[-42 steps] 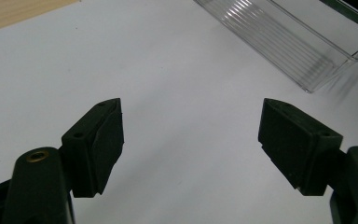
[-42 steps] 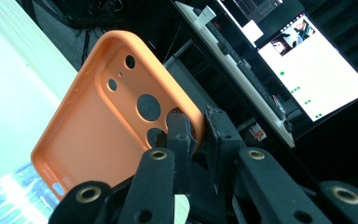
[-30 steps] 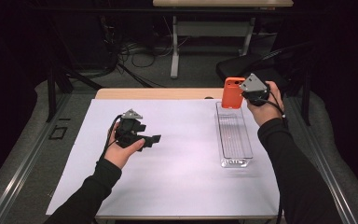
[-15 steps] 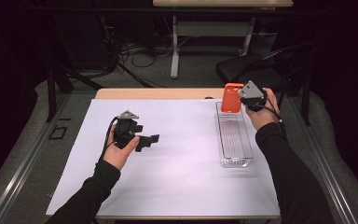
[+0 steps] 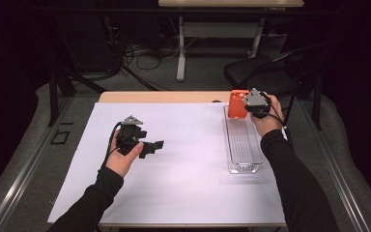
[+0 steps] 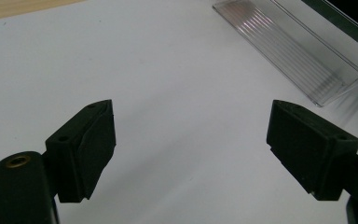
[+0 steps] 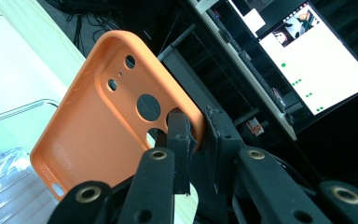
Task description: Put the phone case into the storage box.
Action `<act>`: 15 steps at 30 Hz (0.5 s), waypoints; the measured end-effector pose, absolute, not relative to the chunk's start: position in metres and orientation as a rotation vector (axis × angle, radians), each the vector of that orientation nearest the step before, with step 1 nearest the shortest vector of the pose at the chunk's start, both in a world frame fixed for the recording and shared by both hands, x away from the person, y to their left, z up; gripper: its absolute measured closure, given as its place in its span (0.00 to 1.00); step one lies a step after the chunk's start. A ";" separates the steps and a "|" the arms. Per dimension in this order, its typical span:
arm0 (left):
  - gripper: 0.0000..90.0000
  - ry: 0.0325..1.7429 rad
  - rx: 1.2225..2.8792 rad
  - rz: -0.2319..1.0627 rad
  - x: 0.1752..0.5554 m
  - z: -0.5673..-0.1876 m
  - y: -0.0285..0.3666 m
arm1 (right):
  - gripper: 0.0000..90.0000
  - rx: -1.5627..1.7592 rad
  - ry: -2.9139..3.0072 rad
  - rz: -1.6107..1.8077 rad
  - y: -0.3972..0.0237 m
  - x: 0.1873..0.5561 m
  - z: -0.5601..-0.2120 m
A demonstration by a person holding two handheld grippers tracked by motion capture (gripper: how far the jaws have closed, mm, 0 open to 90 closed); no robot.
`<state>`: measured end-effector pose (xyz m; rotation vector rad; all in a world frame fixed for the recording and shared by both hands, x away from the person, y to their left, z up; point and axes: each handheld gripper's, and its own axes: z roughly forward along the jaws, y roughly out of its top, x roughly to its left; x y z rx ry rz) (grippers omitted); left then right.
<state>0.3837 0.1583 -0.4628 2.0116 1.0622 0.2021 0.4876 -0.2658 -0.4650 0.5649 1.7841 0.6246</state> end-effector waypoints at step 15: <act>0.18 1.070 2.022 0.202 0.382 -0.468 0.162 | 0.90 0.546 1.792 0.640 -0.261 0.492 -0.476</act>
